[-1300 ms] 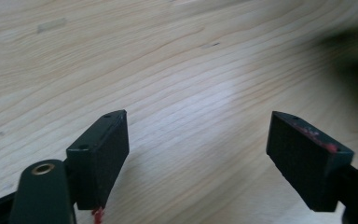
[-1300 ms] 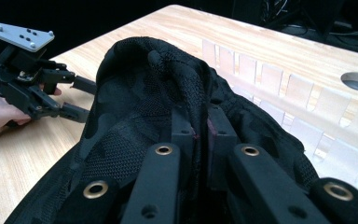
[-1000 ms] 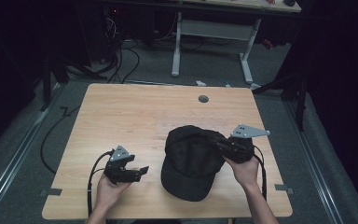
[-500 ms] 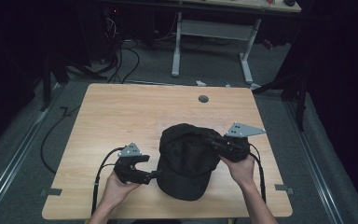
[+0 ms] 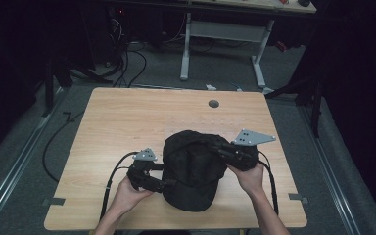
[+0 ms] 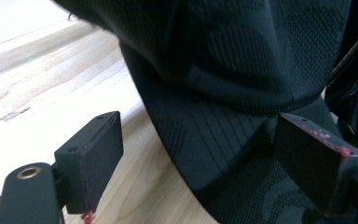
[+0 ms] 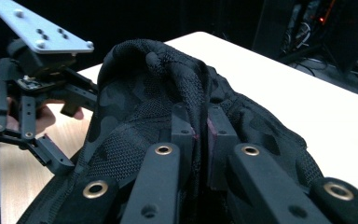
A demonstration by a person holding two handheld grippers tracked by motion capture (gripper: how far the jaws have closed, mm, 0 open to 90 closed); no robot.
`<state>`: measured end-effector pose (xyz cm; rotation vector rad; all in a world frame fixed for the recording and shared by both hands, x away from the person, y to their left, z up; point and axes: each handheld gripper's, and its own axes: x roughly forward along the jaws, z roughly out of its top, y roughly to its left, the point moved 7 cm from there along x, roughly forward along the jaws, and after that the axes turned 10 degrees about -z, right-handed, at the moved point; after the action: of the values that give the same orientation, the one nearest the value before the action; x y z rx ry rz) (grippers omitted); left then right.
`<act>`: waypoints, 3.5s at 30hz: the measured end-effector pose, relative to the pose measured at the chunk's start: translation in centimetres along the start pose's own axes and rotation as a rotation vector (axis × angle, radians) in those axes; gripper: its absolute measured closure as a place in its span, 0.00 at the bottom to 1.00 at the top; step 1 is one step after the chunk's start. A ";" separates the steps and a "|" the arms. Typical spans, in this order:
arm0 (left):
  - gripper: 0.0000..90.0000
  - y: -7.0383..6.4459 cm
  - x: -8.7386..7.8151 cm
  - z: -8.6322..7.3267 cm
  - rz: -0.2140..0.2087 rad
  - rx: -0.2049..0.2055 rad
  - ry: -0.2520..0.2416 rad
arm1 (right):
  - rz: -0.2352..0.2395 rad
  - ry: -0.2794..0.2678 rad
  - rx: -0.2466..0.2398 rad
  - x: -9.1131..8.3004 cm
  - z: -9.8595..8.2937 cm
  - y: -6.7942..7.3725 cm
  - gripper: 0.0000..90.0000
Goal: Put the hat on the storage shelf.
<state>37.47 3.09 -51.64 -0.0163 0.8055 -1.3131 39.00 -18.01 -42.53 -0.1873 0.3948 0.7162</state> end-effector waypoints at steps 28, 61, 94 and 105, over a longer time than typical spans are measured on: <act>0.64 -0.4 -0.9 -0.3 -0.041 0.011 -0.007 | 0.015 -0.058 -0.056 0.4 1.1 0.8 0.93; 0.96 -3.3 -4.0 0.7 -0.170 0.069 -0.118 | -0.031 -0.066 0.013 -0.1 1.6 -0.2 0.54; 0.96 -1.2 -7.4 3.0 0.067 0.059 -0.314 | -0.423 0.300 0.196 1.2 -15.9 -5.6 0.40; 0.96 -0.1 -8.2 4.7 0.143 0.059 -0.348 | -0.492 0.362 0.204 1.3 -16.5 -6.3 0.38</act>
<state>39.63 8.09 -43.92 -0.1345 0.4620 -1.1567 39.38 -26.85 -57.92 -0.2115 0.7329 0.1511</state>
